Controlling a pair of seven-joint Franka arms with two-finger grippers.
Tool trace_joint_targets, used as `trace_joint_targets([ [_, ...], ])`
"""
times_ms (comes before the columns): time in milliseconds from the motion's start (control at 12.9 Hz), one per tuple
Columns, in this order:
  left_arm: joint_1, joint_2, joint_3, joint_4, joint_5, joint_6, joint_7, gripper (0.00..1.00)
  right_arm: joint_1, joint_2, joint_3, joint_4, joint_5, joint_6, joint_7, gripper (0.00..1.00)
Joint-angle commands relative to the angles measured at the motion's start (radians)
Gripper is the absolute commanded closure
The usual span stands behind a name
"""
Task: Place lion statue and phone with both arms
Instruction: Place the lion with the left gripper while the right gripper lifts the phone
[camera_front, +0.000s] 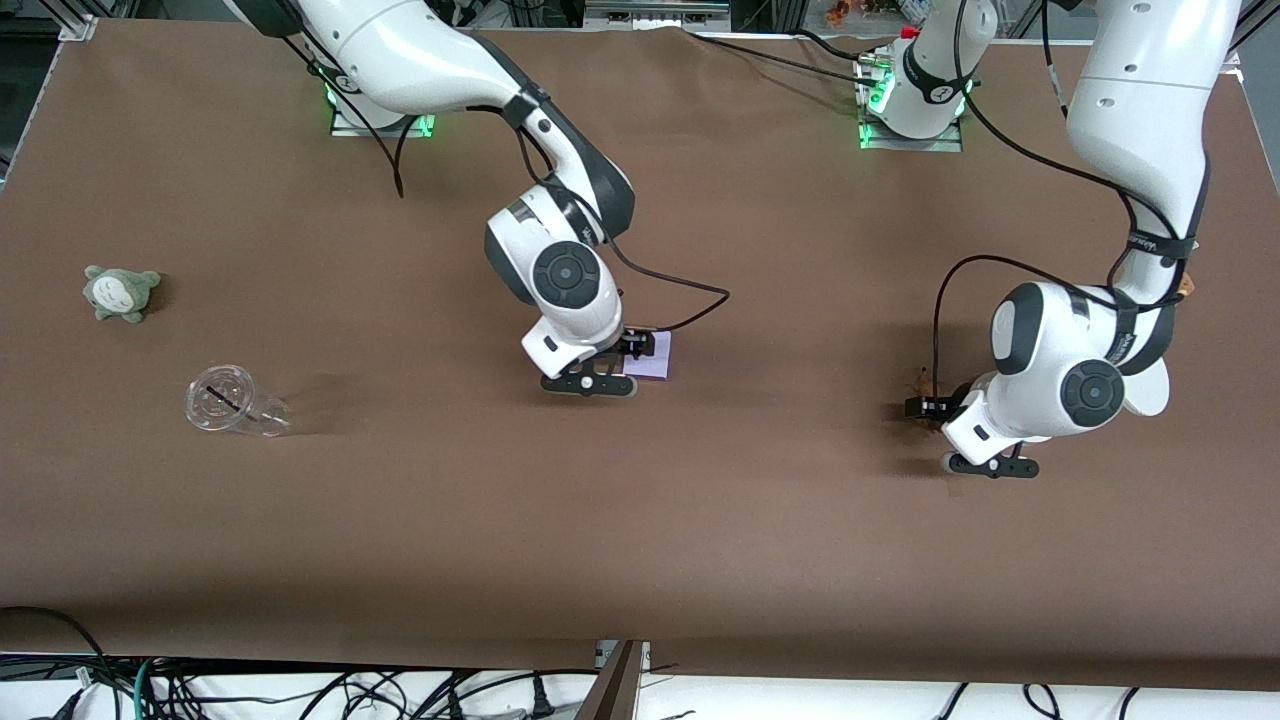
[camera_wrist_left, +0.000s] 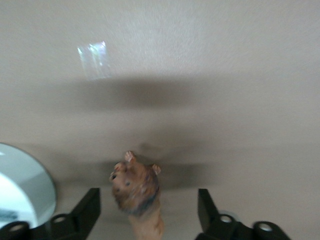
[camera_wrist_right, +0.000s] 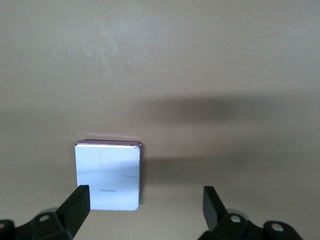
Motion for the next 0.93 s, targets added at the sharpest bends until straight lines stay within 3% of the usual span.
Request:
trace_joint_targets([
  [0, 0.001, -0.116, -0.004, 0.028, 0.015, -0.128, 0.009, 0.0, 0.028, 0.049, -0.012, 0.044, -0.018, 0.031, 0.022, 0.0],
  [389, -0.013, -0.213, -0.024, 0.264, 0.111, -0.436, 0.011, 0.0, 0.071, 0.117, -0.014, 0.073, -0.046, 0.088, 0.105, 0.0],
  [699, -0.002, -0.264, -0.021, 0.421, 0.108, -0.587, 0.011, 0.0, 0.102, 0.186, -0.021, 0.135, -0.069, 0.113, 0.161, 0.0],
  [855, 0.001, -0.262, -0.013, 0.449, 0.107, -0.596, 0.011, 0.0, 0.11, 0.203, -0.021, 0.155, -0.07, 0.119, 0.161, 0.0],
])
